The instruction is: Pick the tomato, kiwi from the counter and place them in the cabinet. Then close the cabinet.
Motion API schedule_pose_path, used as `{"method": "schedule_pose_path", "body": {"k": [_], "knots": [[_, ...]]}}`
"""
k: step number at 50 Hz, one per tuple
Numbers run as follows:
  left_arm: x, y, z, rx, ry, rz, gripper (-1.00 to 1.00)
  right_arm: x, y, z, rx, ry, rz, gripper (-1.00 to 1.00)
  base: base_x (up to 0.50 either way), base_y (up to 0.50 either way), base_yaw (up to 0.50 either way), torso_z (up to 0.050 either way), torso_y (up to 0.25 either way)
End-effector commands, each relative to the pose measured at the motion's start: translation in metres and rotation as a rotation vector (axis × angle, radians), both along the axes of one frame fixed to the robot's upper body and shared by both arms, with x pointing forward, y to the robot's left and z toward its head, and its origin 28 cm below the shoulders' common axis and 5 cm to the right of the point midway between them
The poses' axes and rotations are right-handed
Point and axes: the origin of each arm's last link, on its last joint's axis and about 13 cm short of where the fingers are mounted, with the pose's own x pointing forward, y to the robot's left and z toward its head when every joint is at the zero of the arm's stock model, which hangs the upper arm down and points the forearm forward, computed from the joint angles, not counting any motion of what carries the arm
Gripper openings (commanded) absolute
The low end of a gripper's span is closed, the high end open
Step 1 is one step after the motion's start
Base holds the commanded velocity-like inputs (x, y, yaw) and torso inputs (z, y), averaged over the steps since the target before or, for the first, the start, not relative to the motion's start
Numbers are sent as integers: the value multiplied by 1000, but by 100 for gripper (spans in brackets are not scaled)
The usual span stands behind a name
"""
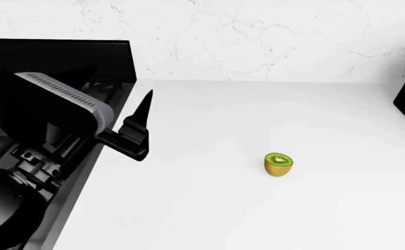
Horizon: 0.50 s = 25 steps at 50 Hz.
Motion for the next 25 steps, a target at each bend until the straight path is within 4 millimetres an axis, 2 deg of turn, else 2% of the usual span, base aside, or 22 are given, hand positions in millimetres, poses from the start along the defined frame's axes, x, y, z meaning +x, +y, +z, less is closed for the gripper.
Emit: {"method": "schedule_pose_path", "body": {"k": [1, 25], "knots": [[1, -1, -2, -1, 3, 1, 100, -14, 3, -10, -44, -60, 173, 100, 0, 0, 0, 0, 0], [2, 0, -6, -2, 8, 5, 100, -30, 12, -31, -116, 0, 489, 100, 0, 0, 0, 0, 0]]}}
